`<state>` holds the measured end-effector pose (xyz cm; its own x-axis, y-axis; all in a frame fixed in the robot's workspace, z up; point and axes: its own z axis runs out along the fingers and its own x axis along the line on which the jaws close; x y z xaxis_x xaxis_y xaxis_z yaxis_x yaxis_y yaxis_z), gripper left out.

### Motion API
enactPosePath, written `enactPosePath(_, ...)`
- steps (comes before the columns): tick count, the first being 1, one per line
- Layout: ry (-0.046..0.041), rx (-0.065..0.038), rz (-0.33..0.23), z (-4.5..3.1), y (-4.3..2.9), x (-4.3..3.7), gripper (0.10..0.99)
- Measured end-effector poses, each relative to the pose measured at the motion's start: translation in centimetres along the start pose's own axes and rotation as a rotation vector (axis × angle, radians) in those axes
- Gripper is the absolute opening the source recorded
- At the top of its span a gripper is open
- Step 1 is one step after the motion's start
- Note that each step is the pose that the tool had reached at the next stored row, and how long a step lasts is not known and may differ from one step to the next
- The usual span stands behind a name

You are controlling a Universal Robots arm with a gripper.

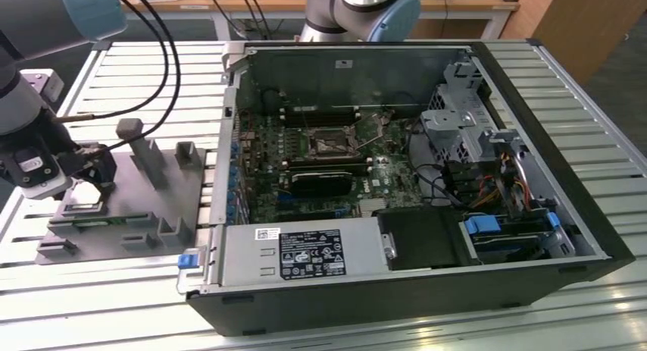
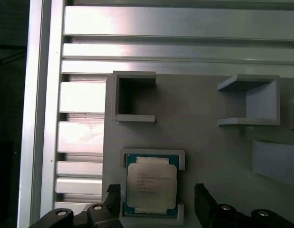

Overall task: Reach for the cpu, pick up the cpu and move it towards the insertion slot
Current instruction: 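Pick up the cpu and move it towards the insertion slot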

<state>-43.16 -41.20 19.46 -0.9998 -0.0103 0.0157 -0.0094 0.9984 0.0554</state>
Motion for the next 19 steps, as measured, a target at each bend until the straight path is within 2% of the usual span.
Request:
enactPosePath(12, 0.0, 0.0, 0.0, 1.09, 0.32, 0.05, 0.718)
enactPosePath(14, -0.0001, 0.0, 0.0, 1.1, 0.32, 0.12, 0.702)
enactPosePath(15, -0.001, 0.0, 0.0, 1.1, 0.33, 0.14, 0.635)
enactPosePath(19, -0.0045, 0.0, 0.0, 1.12, 0.33, 0.22, 0.635)
